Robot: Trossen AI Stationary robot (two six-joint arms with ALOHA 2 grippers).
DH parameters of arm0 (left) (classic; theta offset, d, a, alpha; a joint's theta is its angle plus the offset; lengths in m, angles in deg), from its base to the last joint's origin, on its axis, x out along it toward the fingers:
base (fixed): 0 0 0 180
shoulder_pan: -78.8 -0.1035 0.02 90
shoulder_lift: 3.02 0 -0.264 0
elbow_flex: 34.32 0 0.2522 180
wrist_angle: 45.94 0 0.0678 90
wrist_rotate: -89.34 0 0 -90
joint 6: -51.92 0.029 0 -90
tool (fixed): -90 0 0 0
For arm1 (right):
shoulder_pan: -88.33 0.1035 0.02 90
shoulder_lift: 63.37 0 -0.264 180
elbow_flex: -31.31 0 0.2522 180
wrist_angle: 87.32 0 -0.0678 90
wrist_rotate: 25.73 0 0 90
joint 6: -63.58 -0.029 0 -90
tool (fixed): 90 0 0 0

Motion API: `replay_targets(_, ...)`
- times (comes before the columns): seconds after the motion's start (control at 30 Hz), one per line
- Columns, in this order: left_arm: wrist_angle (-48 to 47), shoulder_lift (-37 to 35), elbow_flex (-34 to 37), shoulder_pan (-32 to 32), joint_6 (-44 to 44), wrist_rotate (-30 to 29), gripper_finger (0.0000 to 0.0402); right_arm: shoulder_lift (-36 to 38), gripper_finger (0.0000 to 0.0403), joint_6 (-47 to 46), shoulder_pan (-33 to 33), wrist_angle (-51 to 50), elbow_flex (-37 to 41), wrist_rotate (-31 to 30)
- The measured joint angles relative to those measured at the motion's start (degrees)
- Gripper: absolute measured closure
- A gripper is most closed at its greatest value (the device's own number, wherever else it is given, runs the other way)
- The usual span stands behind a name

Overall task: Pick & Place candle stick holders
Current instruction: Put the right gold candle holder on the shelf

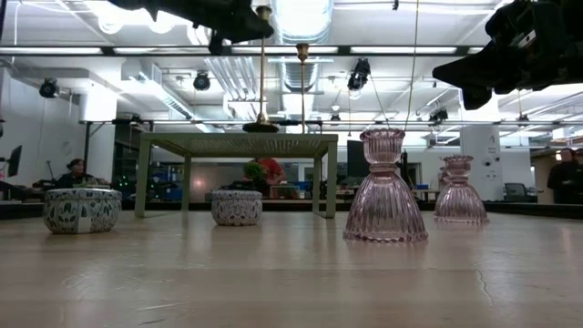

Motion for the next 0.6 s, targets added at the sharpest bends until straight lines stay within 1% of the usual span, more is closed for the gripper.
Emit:
replay_targets(0.17,0.6,1.1,0.1,-3.2,1.1,-1.6,0.0346,0.0,0.0394,0.0,0.0,0.0,0.0,0.0)
replay_targets(0.4,3.5,2.8,0.2,-7.4,-0.7,-1.7,0.0356,0.0,0.0394,-0.1,0.0,0.0,0.0,0.0)
replay_targets(0.6,5.8,5.0,0.3,-8.7,-1.0,-2.1,0.0348,0.0,0.0394,0.0,0.0,0.0,0.0,0.0)
